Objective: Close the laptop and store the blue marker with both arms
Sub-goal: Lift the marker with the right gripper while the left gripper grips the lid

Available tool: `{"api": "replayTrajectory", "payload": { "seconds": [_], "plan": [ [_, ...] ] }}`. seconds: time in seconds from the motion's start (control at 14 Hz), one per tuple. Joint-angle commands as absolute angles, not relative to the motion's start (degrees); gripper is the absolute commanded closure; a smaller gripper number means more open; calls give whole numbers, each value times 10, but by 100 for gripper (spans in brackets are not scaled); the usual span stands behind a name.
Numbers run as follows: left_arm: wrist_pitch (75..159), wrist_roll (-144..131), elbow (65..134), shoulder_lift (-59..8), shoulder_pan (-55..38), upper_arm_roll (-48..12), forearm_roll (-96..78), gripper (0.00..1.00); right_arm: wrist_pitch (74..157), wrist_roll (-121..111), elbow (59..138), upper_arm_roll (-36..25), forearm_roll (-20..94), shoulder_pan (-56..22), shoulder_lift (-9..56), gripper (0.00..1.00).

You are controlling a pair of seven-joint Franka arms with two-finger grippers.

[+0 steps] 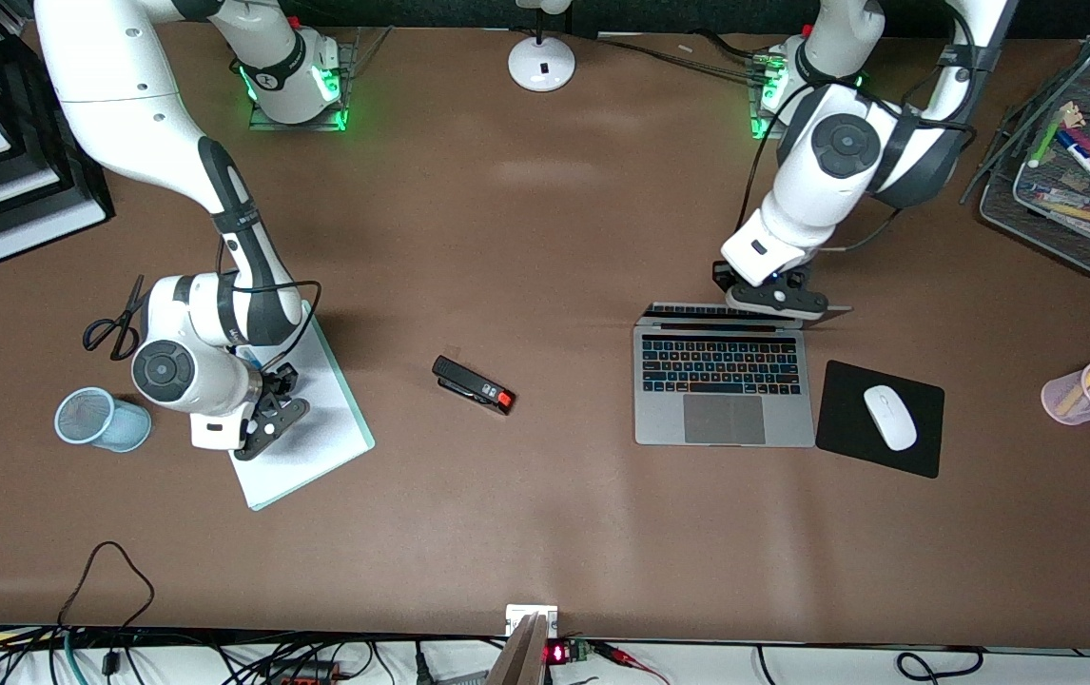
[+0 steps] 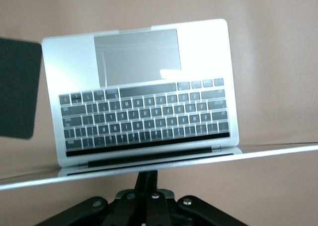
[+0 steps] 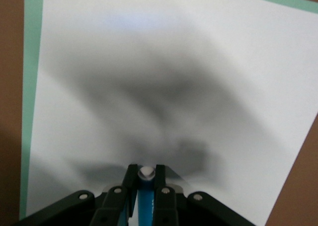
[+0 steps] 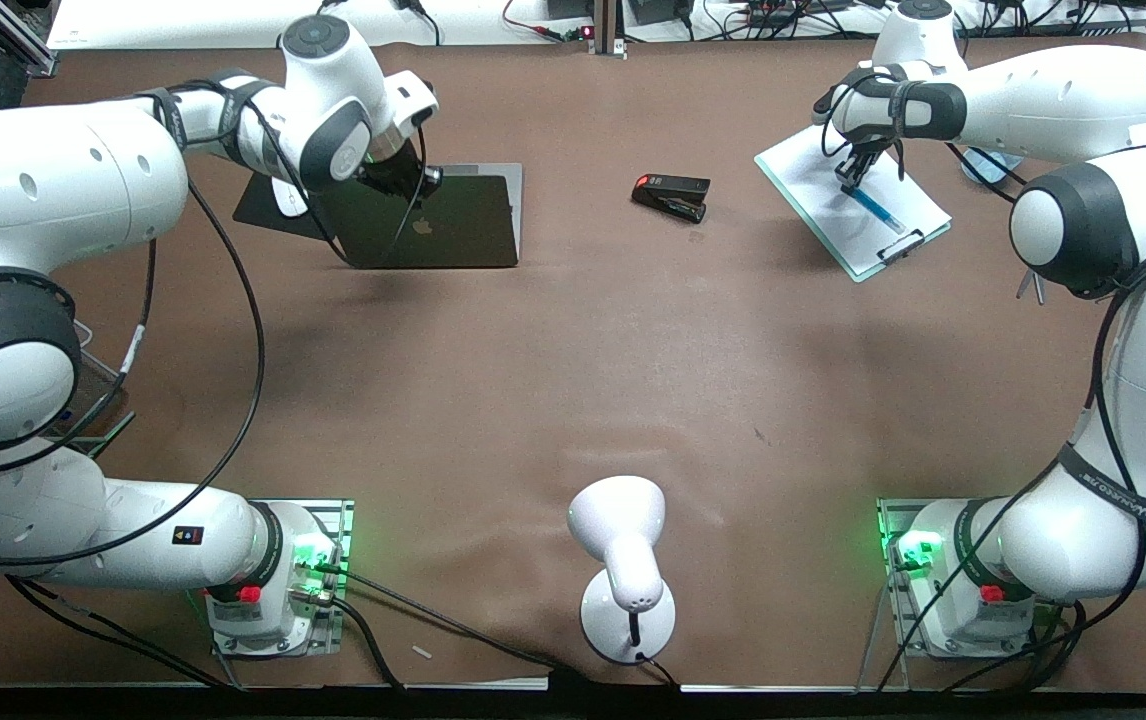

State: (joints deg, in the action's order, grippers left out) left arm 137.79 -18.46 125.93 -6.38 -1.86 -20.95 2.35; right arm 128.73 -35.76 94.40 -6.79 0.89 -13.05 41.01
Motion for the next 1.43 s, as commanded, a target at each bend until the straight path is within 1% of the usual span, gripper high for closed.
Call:
{"api": "replayTrajectory", "payload": {
  "seconds": [0.0,0.07,0.43,0.71,0.86,1.0,1.36],
  "plan": [
    [1375,-174,1202,-111,-11,-213,40,100,1279,-359,922,-68,18,-127,401,100],
    [1375,-175,1187,-129,-11,-212,54,100,1261,-360,911,-69,18,-124,396,100],
    [1375,-176,1113,-202,-7,-205,91,100,1109,-362,782,-70,18,-104,395,100],
    [1375,-177,1063,-264,-8,-204,127,100,1048,-369,734,-70,18,-91,394,100],
    [1376,-179,1041,-289,-6,-200,145,100,1036,-405,732,-67,23,-74,367,100],
    [1392,-180,1027,-310,-5,-194,161,100,1035,-472,732,-69,66,-52,344,100],
    [1507,-183,1027,-375,-6,-179,161,100,1036,-714,729,-71,147,4,321,100]
  ]
}}
